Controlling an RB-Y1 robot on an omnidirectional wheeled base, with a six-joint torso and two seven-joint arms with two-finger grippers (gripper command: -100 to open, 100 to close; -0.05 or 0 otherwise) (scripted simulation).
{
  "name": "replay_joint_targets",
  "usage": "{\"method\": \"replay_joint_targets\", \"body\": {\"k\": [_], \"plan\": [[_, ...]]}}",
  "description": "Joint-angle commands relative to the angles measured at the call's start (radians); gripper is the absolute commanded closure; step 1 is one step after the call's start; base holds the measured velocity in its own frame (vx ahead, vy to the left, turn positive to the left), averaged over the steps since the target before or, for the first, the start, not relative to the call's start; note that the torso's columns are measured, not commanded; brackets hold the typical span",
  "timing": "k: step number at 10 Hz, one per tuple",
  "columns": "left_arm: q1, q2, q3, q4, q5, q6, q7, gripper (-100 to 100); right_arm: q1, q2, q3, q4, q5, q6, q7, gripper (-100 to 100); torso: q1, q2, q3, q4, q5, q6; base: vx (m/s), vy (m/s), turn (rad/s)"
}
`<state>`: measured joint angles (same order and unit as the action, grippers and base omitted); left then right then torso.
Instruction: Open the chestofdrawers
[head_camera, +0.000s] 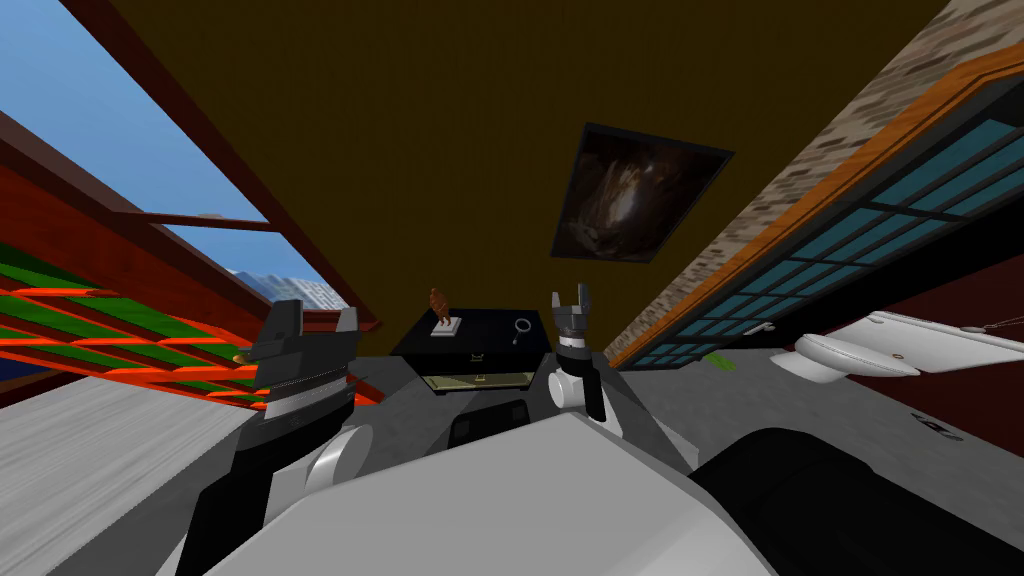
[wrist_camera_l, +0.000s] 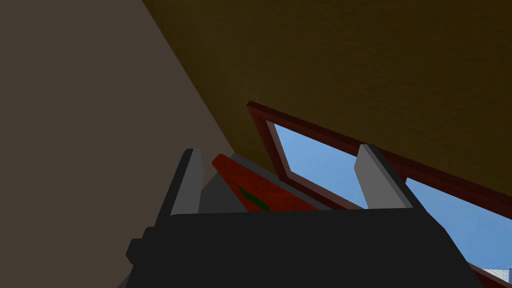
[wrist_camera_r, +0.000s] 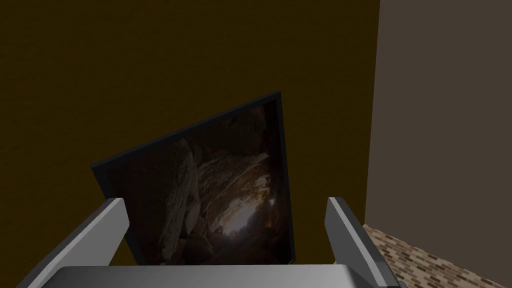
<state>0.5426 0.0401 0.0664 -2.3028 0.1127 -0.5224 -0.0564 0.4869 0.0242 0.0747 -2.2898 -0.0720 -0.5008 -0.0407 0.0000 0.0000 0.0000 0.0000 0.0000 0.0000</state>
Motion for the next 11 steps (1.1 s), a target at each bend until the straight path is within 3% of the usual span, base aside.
{"method": "replay_joint_targets", "body": {"k": [1, 9, 10, 11], "plan": [[0.000, 0.000, 0.000, 0.000, 0.000, 0.000, 0.000, 0, 0.000, 0.000, 0.000, 0.000, 0.000, 0.000, 0.000, 0, 0.000, 0.040, -0.082, 0.041, 0.000, 0.000, 0.000, 0.000, 0.000], [0.000, 0.000, 0.000, 0.000, 0.000, 0.000, 0.000, 0, 0.000, 0.000, 0.000, 0.000, 0.000, 0.000, 0.000, 0, 0.000, 0.618, -1.234, 0.617, 0.000, 0.000, 0.000, 0.000, 0.000], [-0.004, 0.029, -0.002, 0.027, -0.003, -0.013, -0.004, -100, 0.000, 0.000, 0.000, 0.000, 0.000, 0.000, 0.000, 0, 0.000, 0.691, -1.382, 0.691, 0.000, 0.000, 0.014, -0.008, -0.010], [-0.006, 0.042, -0.004, 0.044, -0.006, -0.022, -0.007, -100, 0.000, 0.000, 0.000, 0.000, 0.000, 0.000, 0.000, 0, 0.000, 0.725, -1.451, 0.724, 0.000, 0.000, 0.016, -0.013, -0.018]]}}
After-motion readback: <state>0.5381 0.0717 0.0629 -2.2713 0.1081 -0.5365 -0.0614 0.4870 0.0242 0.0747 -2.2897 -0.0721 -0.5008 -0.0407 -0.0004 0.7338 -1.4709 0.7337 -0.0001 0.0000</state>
